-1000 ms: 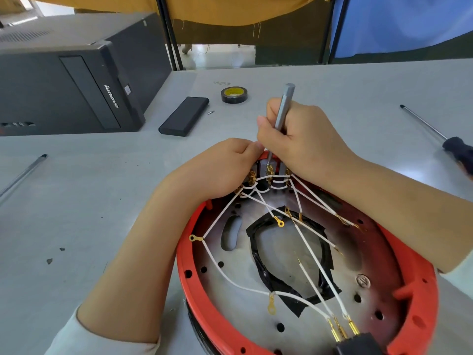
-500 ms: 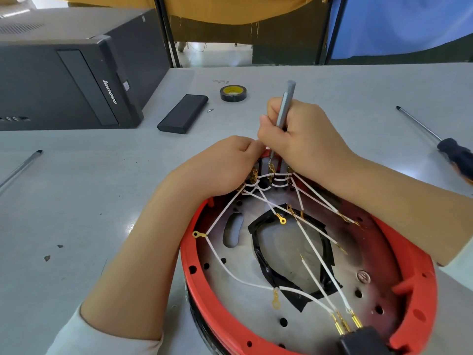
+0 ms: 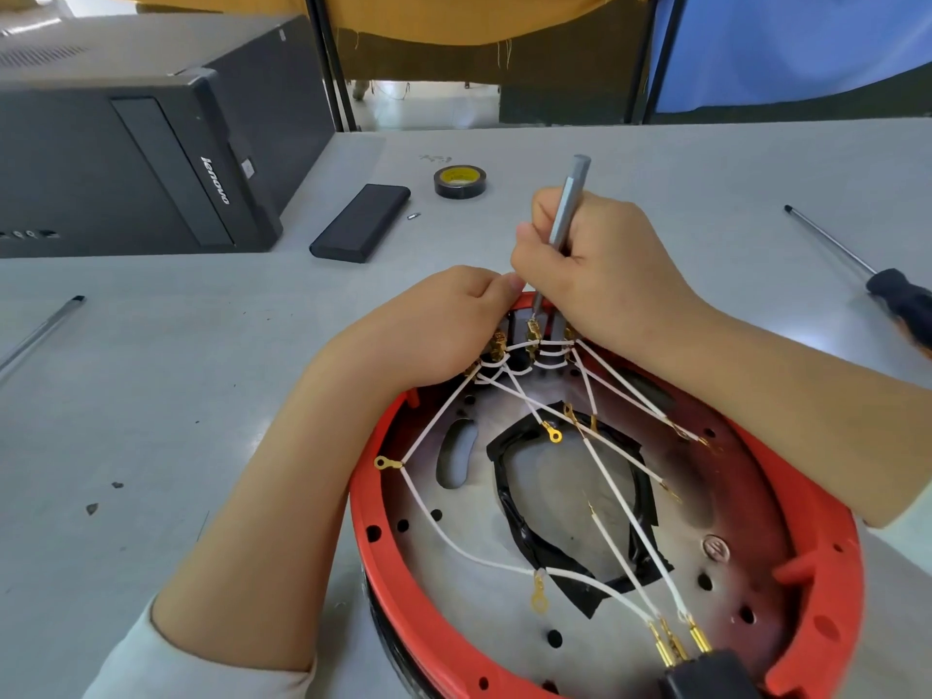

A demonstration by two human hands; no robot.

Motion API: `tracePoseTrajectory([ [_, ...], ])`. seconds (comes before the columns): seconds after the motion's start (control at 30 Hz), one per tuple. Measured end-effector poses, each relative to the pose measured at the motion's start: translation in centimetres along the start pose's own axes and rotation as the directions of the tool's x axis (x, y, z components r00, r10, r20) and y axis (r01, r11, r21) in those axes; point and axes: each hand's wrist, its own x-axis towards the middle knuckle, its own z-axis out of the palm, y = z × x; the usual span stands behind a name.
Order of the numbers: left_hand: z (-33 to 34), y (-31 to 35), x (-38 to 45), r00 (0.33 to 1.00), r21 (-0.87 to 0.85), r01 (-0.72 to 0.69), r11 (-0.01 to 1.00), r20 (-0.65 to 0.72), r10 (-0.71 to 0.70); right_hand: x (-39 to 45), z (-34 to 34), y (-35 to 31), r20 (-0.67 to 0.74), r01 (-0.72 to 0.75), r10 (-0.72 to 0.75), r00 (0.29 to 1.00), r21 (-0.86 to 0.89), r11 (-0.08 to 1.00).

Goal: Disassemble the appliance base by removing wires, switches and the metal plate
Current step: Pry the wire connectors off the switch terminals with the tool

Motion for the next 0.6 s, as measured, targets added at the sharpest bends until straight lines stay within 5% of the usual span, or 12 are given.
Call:
tracePoseTrajectory([
  [0.3, 0.1, 0.0, -0.2, 1.000, 0.001, -0.014, 1.000, -0.016, 0.014, -0.6, 0.2, -0.4, 0.005, 0.091, -0.091, 0.996, -0.114, 0.989],
  [0.6, 0.1, -0.1, 0.1, 1.000, 0.025, 0.010, 1.000, -0.024, -0.009, 2.0, 0.1, 0.1, 0.164, -0.210, 0.208, 0.964, -0.006, 0.978],
])
